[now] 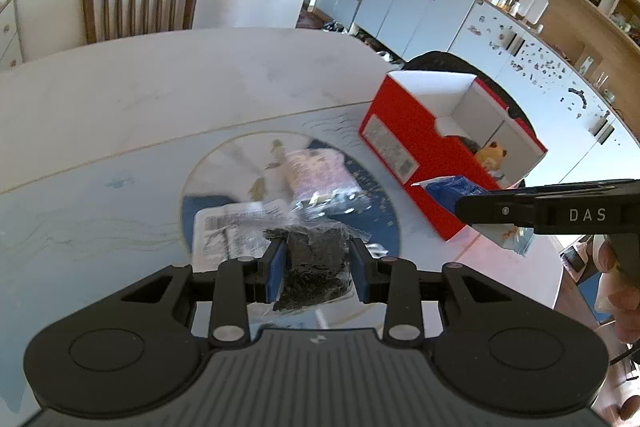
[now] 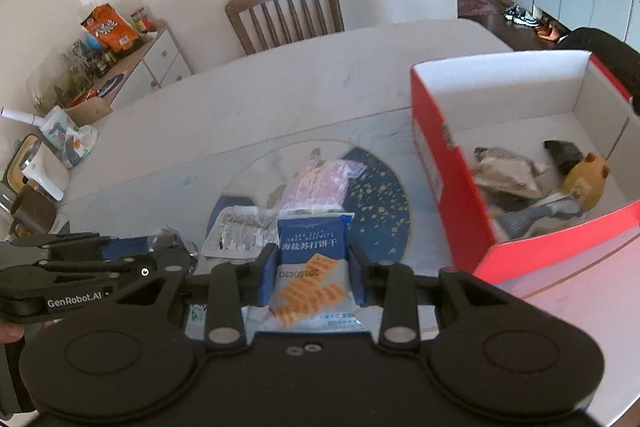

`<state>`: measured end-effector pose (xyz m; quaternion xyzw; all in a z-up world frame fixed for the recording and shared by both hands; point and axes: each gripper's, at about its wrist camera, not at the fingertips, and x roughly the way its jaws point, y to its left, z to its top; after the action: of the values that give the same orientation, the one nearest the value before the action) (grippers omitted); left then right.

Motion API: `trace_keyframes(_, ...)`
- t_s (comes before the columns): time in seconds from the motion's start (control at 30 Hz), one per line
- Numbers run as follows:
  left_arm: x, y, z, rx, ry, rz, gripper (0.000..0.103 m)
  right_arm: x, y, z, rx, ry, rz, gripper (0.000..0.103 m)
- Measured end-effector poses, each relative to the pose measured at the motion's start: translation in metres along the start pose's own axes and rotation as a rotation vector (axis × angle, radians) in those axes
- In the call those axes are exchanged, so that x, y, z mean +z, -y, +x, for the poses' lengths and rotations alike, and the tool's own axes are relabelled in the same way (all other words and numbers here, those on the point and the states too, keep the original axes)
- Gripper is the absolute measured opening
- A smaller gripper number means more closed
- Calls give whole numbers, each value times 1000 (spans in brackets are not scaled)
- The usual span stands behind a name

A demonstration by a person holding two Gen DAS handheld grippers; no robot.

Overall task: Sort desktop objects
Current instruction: 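Carry the dark packet and blue biscuit packet with both grippers into the red shoebox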

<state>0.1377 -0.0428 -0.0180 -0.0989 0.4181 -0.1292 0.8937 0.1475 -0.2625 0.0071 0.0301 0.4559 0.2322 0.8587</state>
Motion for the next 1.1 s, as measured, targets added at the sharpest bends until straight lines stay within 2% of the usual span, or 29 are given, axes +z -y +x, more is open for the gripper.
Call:
trace_keyframes(0.3,15,40,6,-38,14,36,33,7,33,-24,-13,36,-1,35)
trace_keyframes(0.83,42,118,58,-91,0,88,33,17,117,-45,-42,58,29,35)
trace_keyframes(1.1,59,155,83,-93,-11,135,33,25,157,-50,-50,69,45,35)
